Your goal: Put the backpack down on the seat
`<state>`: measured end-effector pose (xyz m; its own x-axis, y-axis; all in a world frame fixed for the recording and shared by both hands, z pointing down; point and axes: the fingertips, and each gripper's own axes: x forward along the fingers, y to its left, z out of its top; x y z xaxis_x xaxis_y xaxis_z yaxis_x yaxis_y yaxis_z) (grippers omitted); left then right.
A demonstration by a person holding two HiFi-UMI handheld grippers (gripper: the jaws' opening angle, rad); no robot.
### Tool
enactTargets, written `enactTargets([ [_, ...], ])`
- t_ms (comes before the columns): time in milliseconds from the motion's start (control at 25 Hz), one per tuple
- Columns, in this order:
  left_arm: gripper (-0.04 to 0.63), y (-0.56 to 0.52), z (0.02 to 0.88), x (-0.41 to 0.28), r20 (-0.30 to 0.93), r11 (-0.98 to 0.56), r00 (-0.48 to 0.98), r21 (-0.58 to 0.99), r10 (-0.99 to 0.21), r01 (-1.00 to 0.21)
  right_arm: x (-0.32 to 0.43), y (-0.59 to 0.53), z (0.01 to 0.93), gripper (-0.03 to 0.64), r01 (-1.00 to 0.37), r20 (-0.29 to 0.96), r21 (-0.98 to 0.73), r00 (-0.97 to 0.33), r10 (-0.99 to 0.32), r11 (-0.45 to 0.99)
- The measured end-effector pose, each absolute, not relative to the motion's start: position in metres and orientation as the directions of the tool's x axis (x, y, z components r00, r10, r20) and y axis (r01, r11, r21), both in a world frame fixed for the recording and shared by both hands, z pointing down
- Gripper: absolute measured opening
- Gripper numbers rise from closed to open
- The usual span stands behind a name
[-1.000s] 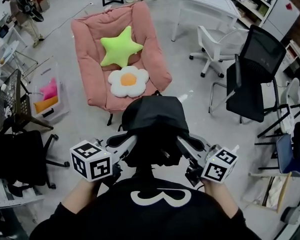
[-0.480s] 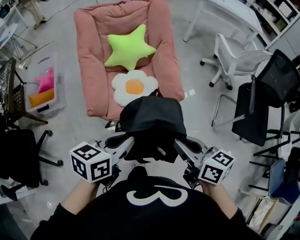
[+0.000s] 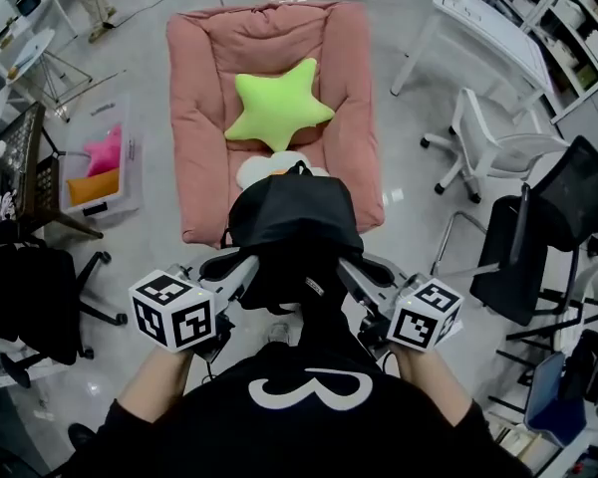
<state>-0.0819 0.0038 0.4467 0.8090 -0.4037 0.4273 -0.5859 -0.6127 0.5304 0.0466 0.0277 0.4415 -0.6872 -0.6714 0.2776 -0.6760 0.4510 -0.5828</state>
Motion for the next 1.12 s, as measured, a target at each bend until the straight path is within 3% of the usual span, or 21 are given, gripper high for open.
enactTargets([
  [680,0.028,-0.139,0.443,-0.051,0.507,-0.393,0.627,0.497,-0.592,-0.774,0.077,-0.129,0.440,0.031,-0.501,0.233,-0.633,-0.850,-0.472,0.590],
  [1120,0.028,-0.213,0.443,-0.036,0.494,-0.370,0.590,0.476,-0.638,-0.798,0.090,-0.216,0.439,0.031,-0.518,0.268,-0.590,-0.849,-0.455,0.619],
])
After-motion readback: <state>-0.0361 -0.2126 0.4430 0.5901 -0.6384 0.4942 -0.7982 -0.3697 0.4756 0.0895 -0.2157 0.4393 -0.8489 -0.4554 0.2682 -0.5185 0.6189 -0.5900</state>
